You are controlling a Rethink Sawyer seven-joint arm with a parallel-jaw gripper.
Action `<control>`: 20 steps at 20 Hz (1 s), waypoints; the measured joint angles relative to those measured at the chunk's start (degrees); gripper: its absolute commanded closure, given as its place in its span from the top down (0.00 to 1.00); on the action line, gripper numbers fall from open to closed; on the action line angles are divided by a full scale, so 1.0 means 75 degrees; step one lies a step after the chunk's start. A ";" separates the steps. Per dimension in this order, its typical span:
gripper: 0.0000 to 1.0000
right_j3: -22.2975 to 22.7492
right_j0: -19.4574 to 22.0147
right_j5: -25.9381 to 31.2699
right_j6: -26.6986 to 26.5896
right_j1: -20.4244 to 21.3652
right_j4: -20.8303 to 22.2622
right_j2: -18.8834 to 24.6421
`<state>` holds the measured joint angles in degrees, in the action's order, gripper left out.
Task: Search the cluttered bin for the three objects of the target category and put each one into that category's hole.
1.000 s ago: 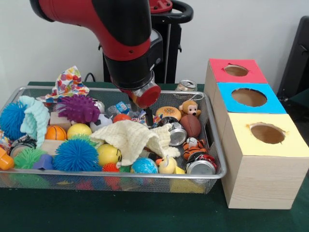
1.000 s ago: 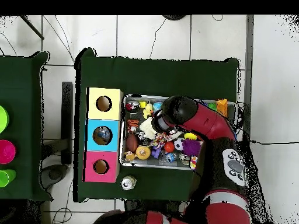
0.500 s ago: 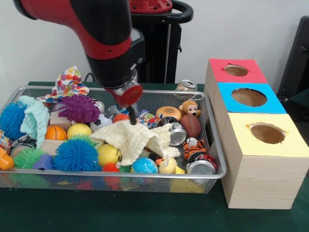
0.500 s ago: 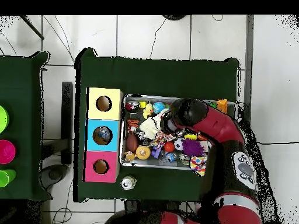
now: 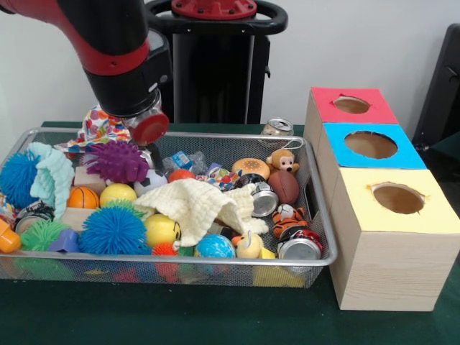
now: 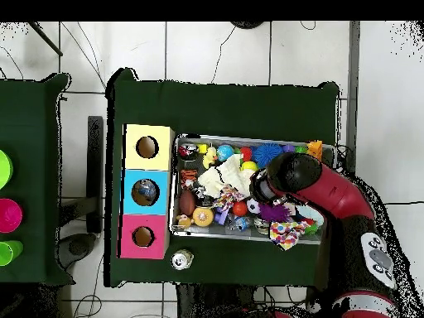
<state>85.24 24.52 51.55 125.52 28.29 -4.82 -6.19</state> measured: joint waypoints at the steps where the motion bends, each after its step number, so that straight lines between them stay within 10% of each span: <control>1: 1.00 0.0074 0.0022 0.0000 0.0000 0.0030 0.0025 0.0001; 20: 1.00 0.1170 -0.0049 -0.0656 0.0000 0.0083 0.0048 0.0236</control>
<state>94.01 24.15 46.63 125.52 28.91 -4.46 -4.42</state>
